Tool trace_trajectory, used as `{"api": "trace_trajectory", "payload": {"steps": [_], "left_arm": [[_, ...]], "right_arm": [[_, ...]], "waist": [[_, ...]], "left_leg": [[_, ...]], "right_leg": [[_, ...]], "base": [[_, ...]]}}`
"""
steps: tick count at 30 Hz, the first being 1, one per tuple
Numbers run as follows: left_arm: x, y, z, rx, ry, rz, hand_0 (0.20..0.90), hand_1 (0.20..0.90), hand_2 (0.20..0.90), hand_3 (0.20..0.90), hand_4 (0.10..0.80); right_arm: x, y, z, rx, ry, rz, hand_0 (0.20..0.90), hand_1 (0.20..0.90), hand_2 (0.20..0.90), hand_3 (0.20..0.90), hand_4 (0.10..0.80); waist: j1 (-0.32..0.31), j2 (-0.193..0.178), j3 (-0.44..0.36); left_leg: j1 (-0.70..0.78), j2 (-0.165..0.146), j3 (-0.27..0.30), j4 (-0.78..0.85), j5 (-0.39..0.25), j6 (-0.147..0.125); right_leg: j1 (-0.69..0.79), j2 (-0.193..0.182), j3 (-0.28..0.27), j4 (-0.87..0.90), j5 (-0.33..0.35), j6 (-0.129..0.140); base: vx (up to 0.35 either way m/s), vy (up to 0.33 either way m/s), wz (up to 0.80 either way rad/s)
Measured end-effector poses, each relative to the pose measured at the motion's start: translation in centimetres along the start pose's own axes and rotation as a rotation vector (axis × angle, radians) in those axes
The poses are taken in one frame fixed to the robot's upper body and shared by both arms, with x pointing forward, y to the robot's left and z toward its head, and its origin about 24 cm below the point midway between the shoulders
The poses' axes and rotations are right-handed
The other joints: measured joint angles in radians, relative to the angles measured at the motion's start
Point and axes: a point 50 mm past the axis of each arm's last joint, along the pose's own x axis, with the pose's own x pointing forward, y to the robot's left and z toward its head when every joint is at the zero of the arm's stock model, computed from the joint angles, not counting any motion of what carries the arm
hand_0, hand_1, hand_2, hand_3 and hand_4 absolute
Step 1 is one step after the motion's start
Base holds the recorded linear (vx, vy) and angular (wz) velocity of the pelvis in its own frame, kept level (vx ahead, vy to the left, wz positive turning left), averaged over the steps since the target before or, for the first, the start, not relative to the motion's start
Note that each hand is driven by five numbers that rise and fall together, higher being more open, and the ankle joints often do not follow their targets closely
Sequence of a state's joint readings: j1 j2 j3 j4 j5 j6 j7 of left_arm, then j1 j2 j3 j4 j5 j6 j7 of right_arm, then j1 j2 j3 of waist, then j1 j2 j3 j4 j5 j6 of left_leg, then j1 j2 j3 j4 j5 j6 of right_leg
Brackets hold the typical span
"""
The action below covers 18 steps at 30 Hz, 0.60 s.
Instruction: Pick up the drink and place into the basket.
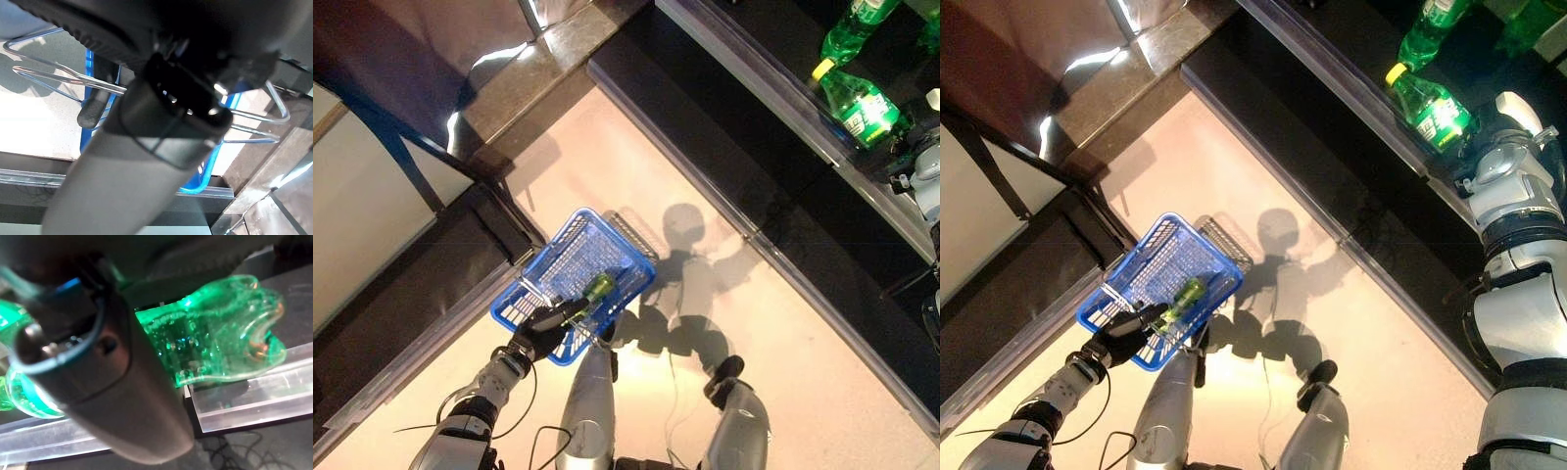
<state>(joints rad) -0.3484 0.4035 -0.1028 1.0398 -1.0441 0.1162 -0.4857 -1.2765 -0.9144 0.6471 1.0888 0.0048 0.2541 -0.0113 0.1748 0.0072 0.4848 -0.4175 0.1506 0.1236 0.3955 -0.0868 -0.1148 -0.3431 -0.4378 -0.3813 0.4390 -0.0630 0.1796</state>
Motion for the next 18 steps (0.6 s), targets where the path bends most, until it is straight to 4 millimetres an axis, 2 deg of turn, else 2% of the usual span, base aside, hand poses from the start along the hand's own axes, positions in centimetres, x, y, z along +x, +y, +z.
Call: {"api": "trace_trajectory", "payload": {"steps": [3, 8, 11, 15, 18], "left_arm": [[-0.2, 0.3, -0.3, -0.001, 0.006, 0.012, 0.3, 0.3, 0.3, 0.2, 0.1], [-1.0, 1.3, -1.3, -0.014, 0.026, 0.042, 0.3, 0.3, 0.3, 0.2, 0.1], [-1.5, 1.8, -1.8, -0.017, 0.029, 0.062, 0.3, 0.3, 0.3, 0.2, 0.1], [-2.3, 2.7, -2.8, -0.031, 0.04, 0.102, 0.3, 0.3, 0.3, 0.2, 0.1], [-2.8, 3.2, -3.3, -0.04, 0.044, 0.126, 0.3, 0.3, 0.3, 0.2, 0.1]], "right_arm": [[-0.3, 1.1, 0.3, 0.009, -0.042, 0.008, 0.3, 0.3, 0.3, 0.2, 0.1], [-1.0, 2.9, -0.2, 0.065, -0.104, 0.045, 0.3, 0.3, 0.3, 0.2, 0.1], [-1.9, 4.3, -0.2, 0.073, -0.166, 0.081, 0.3, 0.3, 0.3, 0.2, 0.1], [-3.4, 6.7, -1.8, 0.093, -0.197, 0.143, 0.3, 0.3, 0.3, 0.2, 0.1], [-4.6, 7.6, -2.9, 0.123, -0.211, 0.163, 0.3, 0.3, 0.3, 0.2, 0.1]], "waist": [[-0.015, 0.0, 0.0], [-0.022, -0.003, -0.001], [-0.046, -0.007, -0.001], [-0.058, -0.02, -0.004], [-0.069, -0.028, -0.008]], "left_leg": [[0.035, 0.0, 0.006, -0.031, 0.007, -0.002], [0.13, 0.011, 0.031, -0.119, 0.029, -0.013], [0.17, 0.017, 0.036, -0.161, 0.043, -0.015], [0.273, 0.019, 0.062, -0.257, 0.07, -0.017], [0.321, 0.019, 0.074, -0.304, 0.083, -0.018]], "right_leg": [[0.023, 0.003, -0.001, -0.015, 0.009, -0.003], [0.098, 0.032, -0.007, -0.089, 0.026, -0.003], [0.142, 0.046, -0.026, -0.126, 0.038, -0.004], [0.22, 0.063, -0.029, -0.174, 0.055, -0.01], [0.261, 0.078, -0.029, -0.212, 0.079, -0.01]], "base": [[0.012, 0.001, -0.03], [0.006, 0.007, -0.09], [0.053, -0.006, 0.02], [0.072, -0.022, 0.0], [0.096, -0.006, -0.01]]}}
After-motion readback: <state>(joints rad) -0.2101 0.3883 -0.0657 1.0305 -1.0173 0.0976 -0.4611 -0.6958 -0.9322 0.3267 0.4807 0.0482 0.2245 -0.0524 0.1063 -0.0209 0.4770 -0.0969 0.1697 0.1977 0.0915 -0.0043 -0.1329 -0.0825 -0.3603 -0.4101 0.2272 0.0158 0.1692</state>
